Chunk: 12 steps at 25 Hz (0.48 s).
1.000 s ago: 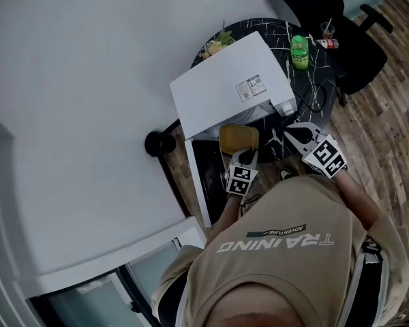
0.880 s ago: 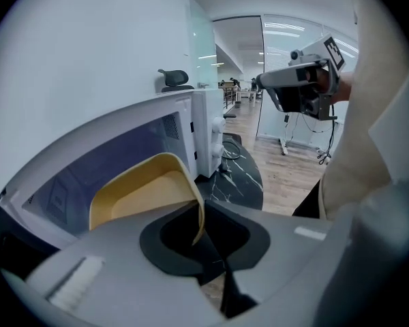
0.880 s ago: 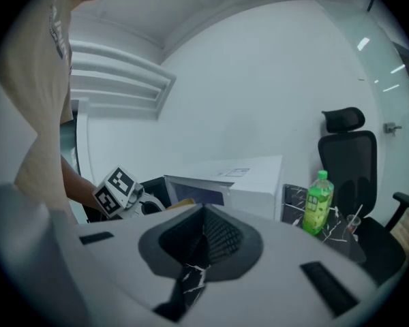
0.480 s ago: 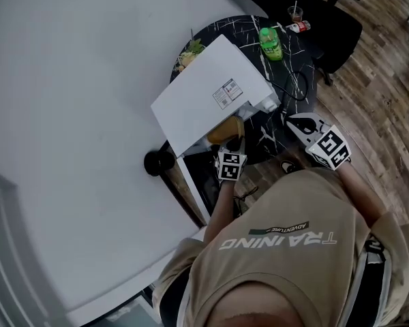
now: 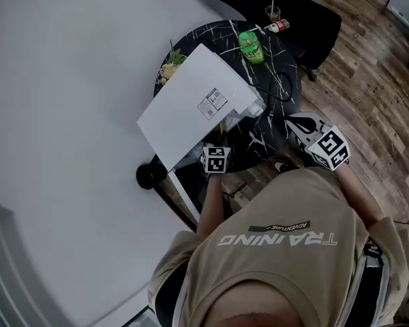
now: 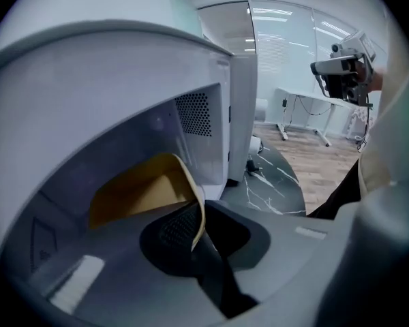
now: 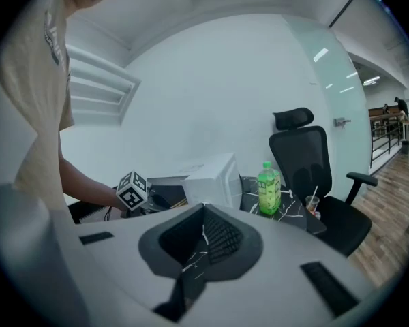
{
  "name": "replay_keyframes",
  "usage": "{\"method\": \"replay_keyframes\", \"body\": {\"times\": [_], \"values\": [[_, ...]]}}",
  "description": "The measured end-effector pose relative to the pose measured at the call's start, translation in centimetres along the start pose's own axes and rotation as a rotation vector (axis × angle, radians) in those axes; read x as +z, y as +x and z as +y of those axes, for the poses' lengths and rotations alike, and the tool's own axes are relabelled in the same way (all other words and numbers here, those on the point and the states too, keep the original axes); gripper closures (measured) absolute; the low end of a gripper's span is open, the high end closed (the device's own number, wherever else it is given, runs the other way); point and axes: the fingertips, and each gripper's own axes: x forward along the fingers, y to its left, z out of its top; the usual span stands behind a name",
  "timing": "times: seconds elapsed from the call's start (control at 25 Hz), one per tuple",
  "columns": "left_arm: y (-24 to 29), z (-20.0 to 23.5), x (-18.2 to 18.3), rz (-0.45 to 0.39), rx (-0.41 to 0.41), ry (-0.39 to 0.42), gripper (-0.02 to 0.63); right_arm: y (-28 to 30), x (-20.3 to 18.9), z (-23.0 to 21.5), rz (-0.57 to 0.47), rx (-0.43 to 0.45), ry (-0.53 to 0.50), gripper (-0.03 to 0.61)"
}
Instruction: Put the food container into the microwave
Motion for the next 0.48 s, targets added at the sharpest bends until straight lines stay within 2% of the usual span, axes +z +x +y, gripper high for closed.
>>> {"method": "replay_keyframes", "body": {"times": [0.2, 0.48], "values": [[0.6, 1.1, 0.0, 0.031, -0.007, 0.009, 0.580, 0.2, 0.4, -0.4, -0.001, -0.021, 0.008, 0.568], [2.0, 1.7, -0.3, 0.059, 0.010, 0.050, 0.580, 2.7, 1.5, 0.7, 0.015, 0.033, -0.036, 0.568]]}}
